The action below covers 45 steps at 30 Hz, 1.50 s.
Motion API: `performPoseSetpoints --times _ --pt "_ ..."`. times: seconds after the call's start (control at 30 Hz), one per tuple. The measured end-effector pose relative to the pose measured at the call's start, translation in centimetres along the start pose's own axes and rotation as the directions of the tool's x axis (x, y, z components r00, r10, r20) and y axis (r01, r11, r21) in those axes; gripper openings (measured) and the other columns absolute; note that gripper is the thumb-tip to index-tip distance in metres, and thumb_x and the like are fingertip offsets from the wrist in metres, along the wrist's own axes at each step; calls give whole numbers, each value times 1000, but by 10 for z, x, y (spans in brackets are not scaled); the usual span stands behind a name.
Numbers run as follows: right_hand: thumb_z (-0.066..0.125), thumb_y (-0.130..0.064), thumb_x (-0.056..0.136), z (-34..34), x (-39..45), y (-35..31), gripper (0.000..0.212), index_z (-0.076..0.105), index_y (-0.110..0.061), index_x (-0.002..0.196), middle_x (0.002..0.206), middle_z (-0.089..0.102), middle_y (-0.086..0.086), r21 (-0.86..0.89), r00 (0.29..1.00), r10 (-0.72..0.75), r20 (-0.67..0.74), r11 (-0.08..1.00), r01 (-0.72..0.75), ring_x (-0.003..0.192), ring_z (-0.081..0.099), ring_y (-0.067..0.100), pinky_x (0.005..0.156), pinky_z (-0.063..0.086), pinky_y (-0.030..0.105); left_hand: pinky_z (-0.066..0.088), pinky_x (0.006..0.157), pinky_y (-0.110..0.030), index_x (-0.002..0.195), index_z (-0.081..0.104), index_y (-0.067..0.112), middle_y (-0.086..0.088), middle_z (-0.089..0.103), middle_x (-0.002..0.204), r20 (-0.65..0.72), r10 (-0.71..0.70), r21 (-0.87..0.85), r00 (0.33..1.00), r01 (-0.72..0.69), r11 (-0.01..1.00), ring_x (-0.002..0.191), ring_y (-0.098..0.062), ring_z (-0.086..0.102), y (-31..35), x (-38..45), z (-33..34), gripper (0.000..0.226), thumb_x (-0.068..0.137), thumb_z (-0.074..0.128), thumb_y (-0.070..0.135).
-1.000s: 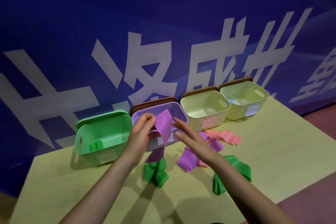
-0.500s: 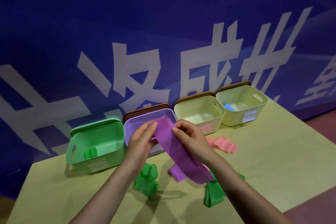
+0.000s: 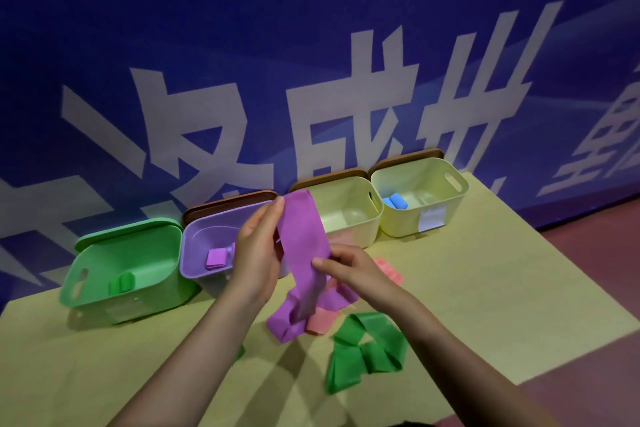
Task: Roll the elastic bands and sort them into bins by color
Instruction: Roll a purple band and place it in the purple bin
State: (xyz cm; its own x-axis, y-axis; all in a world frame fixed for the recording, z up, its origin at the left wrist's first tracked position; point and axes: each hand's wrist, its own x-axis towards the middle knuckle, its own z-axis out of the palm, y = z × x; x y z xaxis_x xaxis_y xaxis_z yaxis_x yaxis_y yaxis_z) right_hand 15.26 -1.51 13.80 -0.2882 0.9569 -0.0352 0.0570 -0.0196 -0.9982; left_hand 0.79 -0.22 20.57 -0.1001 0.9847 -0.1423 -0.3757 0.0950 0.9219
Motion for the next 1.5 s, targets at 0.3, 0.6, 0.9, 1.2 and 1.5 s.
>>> performPoseSetpoints --times 0.3,0.6,0.9,1.2,1.5 --pt "59 -51 80 -48 0 -11 65 49 12 90 82 47 10 24 999 -17 36 1000 16 77 39 22 68 28 38 57 66 -27 97 65 11 -6 70 83 150 -268 -178 952 293 939 71 -16 69 -38 10 42 34 98 43 36" --pt "47 -14 99 -90 -5 -6 19 60 -8 87 62 60 -12 176 998 14 66 984 -25 55 51 1 52 39 13 59 65 -30 97 63 5 -11 69 77 177 -420 -336 890 455 825 71 -21 67 -64 18 64 21 93 54 24" --pt "79 -35 70 -106 -4 23 40 71 -9 99 96 67 10 -20 942 219 254 975 -221 83 59 25 67 47 32 58 62 -26 100 63 11 -11 70 81 111 -338 -504 935 346 791 71 -20 69 -35 67 68 29 99 46 33" --pt "71 -30 78 -121 -3 56 17 68 -13 81 62 64 8 1 937 302 177 952 -307 52 51 19 49 32 27 48 91 -33 111 58 17 -5 65 97 -45 -184 -615 982 118 779 89 -19 63 -16 115 -7 23 87 61 18" --pt "62 1 83 -111 11 14 15 59 -13 78 67 52 -4 -265 965 -96 -243 964 29 62 46 7 60 40 22 48 52 -20 91 60 16 -7 59 91 -215 -64 349 974 138 927 76 -17 53 -92 63 -34 29 94 38 -2"
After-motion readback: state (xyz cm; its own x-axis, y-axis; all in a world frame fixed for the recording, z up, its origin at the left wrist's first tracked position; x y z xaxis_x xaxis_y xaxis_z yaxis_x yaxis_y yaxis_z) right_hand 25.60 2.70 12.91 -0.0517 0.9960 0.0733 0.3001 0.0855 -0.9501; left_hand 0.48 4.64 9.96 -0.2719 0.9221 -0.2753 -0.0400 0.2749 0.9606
